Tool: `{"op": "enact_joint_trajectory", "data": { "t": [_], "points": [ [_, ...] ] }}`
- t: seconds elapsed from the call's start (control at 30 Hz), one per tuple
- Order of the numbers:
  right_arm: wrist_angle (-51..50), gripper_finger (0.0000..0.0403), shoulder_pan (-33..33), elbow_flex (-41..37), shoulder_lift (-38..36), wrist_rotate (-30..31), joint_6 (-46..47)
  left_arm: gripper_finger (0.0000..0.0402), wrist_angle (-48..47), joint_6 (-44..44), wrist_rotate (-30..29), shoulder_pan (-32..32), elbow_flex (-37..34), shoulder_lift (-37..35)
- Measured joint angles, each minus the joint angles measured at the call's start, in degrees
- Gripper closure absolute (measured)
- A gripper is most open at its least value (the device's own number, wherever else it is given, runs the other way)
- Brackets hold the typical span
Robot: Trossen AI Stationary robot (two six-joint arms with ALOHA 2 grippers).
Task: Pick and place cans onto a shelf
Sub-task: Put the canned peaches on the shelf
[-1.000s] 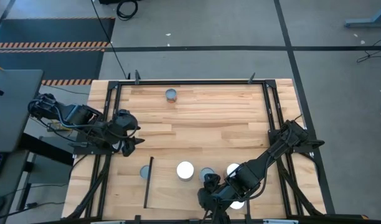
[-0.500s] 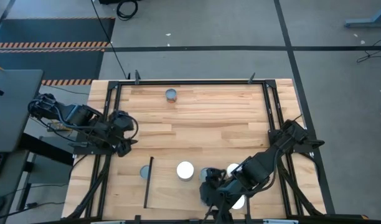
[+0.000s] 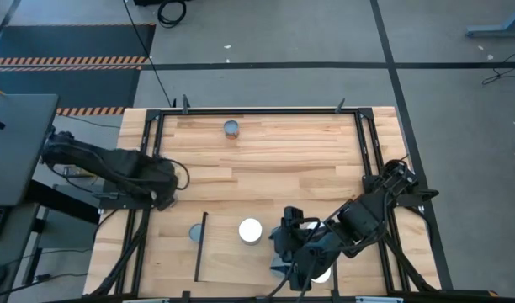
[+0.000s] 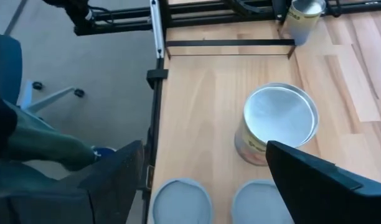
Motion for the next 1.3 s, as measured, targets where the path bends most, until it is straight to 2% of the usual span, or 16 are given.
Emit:
{"op": "enact_joint_trajectory", "data": {
  "t": [0.1, 0.2, 0.33, 0.7, 1.07, 1.3],
  "points": [
    [-0.02, 0.0056, -0.67, -0.15, 0.0, 0.02, 0.26, 0.0045, 2.34, 2.13, 2.41, 2.29, -6.88, 0.79],
    [-0.01, 0.0056, -1.24, -0.2, 0.02, 0.03, 0.29, 0.0044, 4.83, 3.56, 4.1, 4.29, -10.41, 1.98],
    [0.0, 0.0056, -2.01, -0.2, 0.02, -0.14, 0.44, 0.0044, 8.96, 5.01, 4.17, 6.57, -9.99, 3.14],
    [0.06, 0.0056, -2.65, -0.2, 0.02, -0.46, 1.94, 0.0044, 8.58, 7.28, 5.84, 11.49, -10.33, 8.81],
    [-0.33, 0.0056, -2.55, -0.2, 0.02, -0.46, 3.29, 0.0044, 8.81, 7.47, 8.99, 11.2, -10.45, 11.89],
    [-0.76, 0.0056, -1.42, -0.2, 0.02, -0.45, 5.01, 0.0044, 9.24, 6.05, 9.11, 6.54, -10.38, 12.86]
  ]
}}
